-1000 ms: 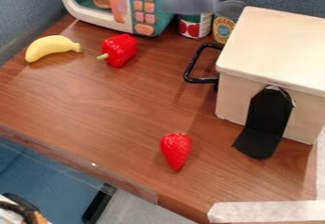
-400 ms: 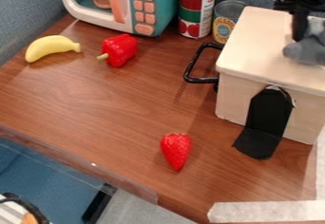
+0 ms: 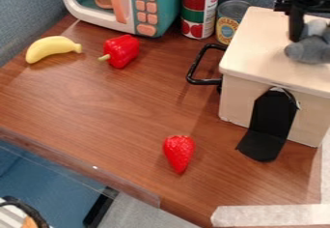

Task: Put the gray rabbit on top of the drawer

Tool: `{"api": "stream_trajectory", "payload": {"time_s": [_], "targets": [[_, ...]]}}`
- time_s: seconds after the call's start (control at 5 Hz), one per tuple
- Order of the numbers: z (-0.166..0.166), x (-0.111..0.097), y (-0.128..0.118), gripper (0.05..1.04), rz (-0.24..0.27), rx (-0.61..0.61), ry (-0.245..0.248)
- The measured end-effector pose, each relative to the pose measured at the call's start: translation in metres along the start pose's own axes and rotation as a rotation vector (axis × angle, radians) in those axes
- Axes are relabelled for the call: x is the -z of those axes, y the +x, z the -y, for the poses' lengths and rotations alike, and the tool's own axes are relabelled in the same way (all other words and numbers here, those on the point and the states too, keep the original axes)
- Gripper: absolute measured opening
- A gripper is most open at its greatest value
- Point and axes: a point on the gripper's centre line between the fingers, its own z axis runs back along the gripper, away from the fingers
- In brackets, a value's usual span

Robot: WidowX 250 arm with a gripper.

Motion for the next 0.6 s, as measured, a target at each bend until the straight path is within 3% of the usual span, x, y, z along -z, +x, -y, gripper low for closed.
{"api": "stream_trajectory", "payload": {"time_s": [0.2,0.4,0.6], "targets": [[-0.008,-0.003,0.001,1.009,-0.029,0.016,-0.048],[-0.020,-0.059,0.007,1.007,-0.011,-0.034,-0.063],[-0.024,-0.095,0.011,1.001,-0.031,-0.052,-0.065]]}}
